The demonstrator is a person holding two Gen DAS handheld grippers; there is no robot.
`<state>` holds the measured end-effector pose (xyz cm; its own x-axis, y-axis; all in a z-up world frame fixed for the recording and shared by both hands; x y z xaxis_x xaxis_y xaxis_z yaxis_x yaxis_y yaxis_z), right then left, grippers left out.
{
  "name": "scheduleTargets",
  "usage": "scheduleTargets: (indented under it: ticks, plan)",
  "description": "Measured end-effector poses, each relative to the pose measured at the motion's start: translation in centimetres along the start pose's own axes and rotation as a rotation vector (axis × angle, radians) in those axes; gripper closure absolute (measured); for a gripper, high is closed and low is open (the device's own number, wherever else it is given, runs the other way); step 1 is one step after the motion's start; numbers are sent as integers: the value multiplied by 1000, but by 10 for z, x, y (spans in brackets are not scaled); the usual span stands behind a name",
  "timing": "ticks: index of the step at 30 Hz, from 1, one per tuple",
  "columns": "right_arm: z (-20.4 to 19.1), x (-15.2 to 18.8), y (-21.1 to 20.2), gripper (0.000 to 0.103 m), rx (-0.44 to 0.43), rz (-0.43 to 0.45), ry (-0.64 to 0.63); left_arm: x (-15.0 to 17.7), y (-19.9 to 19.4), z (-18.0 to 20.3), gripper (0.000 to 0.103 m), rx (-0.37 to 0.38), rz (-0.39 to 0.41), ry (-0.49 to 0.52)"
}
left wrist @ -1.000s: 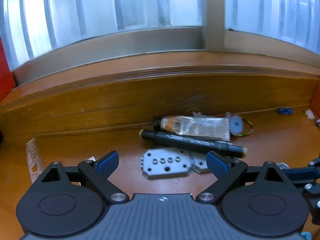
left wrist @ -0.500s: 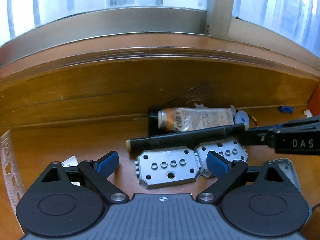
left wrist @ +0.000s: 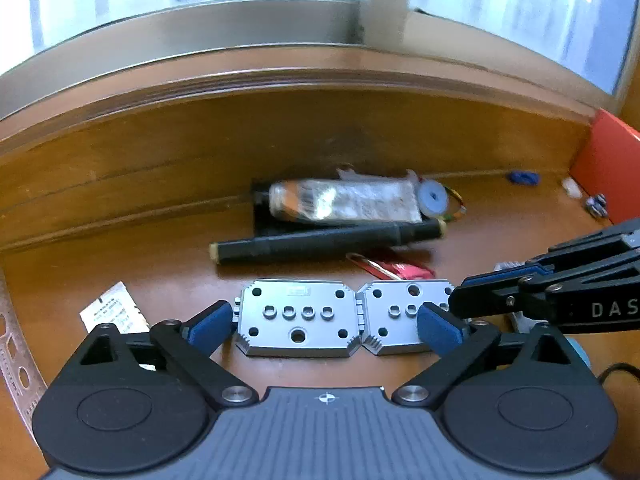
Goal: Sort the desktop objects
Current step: 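Grasp a grey perforated metal plate with the left tool while the right tool grasps another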
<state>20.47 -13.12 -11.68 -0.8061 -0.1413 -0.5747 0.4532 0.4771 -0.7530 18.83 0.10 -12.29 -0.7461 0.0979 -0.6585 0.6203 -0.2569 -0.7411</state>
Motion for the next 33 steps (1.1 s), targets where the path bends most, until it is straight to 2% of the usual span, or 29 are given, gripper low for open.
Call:
scheduleTargets:
  ticks: [3, 6, 10, 14, 19, 26, 28, 33]
  plan:
    - [-1, 5, -9, 87, -12, 3, 21, 3, -2, 8, 0, 19, -22, 35]
    - [1, 7, -17, 75, -6, 22, 42, 5, -4, 16, 0, 35, -35, 68]
    - [9, 8, -29, 71, 20, 52, 59, 4, -2, 21, 0, 38, -44, 76]
    - [10, 12, -32, 71, 23, 52, 53, 2, 0, 23, 0, 32, -32, 89]
    - [6, 15, -30, 71, 16, 45, 29, -4, -7, 13, 0, -52, -12, 122]
    - [-5, -4, -6, 71, 9, 47, -87, 4, -28, 7, 1, -8, -28, 64]
    - [-7, -4, 3, 71, 16, 28, -98, 6, -23, 2, 4, -61, -41, 62]
    - [-21, 11, -3, 70, -19, 0, -144, 4, -18, -18, 6, -124, -41, 9]
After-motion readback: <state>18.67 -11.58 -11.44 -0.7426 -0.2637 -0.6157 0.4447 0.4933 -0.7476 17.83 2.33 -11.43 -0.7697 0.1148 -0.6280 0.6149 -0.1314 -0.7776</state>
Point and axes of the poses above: each gripper's, at about its wrist camera, not at the fingertips, and y roughly the way its jaws point, z to its right, x to its underside, the point moved 9 cm from there along y, roughly the way its jaws point, and after that the axes turned 5 degrees about x, right-handed, at the moved point
